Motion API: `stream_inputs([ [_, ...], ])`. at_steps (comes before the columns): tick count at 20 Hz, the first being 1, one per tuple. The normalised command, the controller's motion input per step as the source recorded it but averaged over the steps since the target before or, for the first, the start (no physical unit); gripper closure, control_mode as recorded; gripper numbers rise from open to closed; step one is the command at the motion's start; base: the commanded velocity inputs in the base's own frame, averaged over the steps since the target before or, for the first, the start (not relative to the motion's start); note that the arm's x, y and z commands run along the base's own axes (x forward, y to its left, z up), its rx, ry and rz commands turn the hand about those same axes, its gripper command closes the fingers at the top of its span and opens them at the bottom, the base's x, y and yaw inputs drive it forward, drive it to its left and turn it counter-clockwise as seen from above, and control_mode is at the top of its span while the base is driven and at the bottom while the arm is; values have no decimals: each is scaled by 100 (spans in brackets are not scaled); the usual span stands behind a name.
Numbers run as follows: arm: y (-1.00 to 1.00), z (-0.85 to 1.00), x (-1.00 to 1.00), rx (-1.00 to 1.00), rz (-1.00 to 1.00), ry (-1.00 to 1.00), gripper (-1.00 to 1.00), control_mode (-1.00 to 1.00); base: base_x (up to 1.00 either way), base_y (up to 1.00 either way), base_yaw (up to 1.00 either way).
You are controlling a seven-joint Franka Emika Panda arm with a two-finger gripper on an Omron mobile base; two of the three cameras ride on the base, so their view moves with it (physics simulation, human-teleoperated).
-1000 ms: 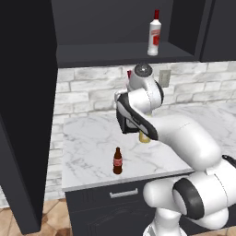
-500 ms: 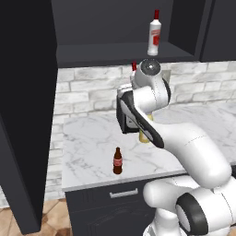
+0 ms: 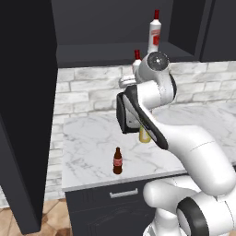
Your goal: Sort all alcoholic drinks to one cabinet, and non-alcoholic drinks to the other.
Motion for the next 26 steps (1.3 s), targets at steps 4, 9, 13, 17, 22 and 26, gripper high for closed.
stream_inputs([
  [4, 0, 45, -2, 4, 5, -7, 100, -100, 0, 0, 0],
  [9, 3, 36, -4, 1, 4, -10, 100, -100, 0, 0, 0],
  [13, 0, 37, -12, 0, 2, -9, 100, -100, 0, 0, 0],
  [17, 0, 36, -1, 0, 2, -9, 100, -100, 0, 0, 0],
  [22, 2, 33, 0, 0, 2, -6, 100, -100, 0, 0, 0],
  [26, 6, 34, 3, 0, 2, -3, 100, -100, 0, 0, 0],
])
